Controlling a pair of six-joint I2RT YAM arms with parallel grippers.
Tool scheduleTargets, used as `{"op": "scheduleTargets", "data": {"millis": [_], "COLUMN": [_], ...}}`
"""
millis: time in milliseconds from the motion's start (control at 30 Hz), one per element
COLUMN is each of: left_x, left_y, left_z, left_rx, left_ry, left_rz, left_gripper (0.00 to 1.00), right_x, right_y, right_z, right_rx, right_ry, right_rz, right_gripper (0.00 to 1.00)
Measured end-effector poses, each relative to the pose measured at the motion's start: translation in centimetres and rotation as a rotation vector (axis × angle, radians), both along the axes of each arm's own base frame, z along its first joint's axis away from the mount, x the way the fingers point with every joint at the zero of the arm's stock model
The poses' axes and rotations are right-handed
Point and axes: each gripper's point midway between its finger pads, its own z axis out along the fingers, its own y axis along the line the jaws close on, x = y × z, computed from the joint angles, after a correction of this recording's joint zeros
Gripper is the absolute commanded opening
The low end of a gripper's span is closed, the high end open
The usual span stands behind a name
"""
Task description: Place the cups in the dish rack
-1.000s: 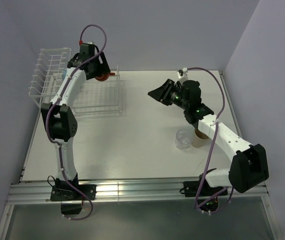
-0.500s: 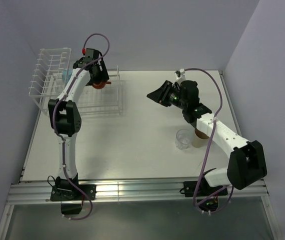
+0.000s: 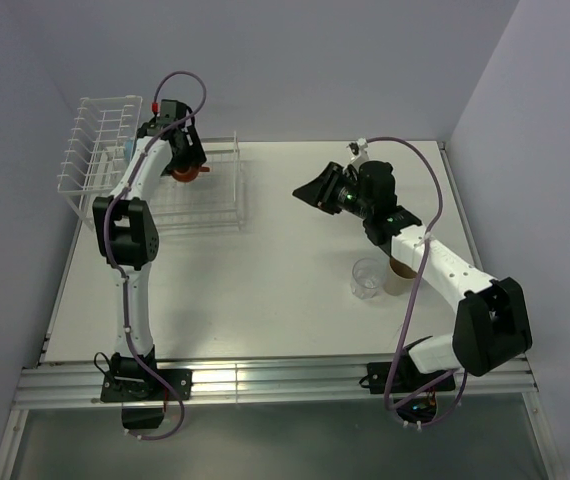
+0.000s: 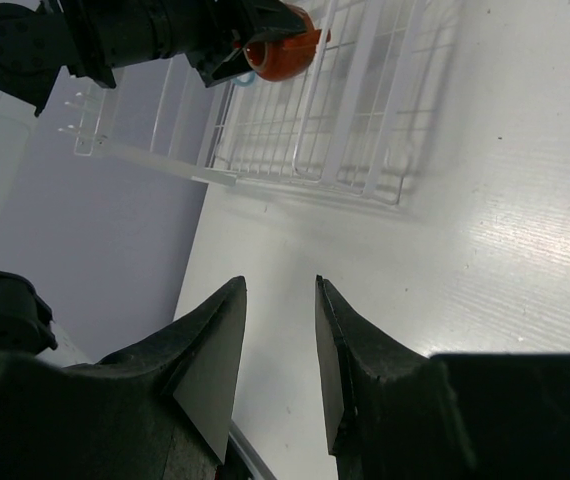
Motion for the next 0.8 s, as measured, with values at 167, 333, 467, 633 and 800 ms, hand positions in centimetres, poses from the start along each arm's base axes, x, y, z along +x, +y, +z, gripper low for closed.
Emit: {"op": "scheduleTargets", "data": {"millis": [167, 333, 467, 633, 800], "left_x": [0.2, 0.4, 0.5, 0.7, 0.9], "left_y": [0.2, 0.4, 0.5, 0.7, 1.1], "left_z": [-0.6, -1.6, -1.6, -1.6, -1.5], "left_rx": [0.006, 0.015, 0.021, 0.026, 0.041], "left_ry": [0.007, 0.018, 0.014, 0.01, -0.001], "left_rz": [0.006, 0.012, 0.017, 0.023, 0.036], "left_gripper": [0.1, 0.12, 0.16, 0.38, 0.64], "right_x": [0.1, 0.1, 0.2, 0.2, 0.1], "right_y": [0.3, 0.4, 0.4, 0.5, 0.7], "right_z": [-0.8, -0.9, -1.1, -1.4, -1.3], "right_rx": [-0.007, -0.008, -0.01, -0.012, -0.011], "right_ry": [0.019, 0.021, 0.024, 0.03, 0.027], "right_rz": [0.008, 0.008, 0.009, 0.011, 0.015], "right_gripper": [0.41, 0.41, 0.41, 0.41, 0.41]}}
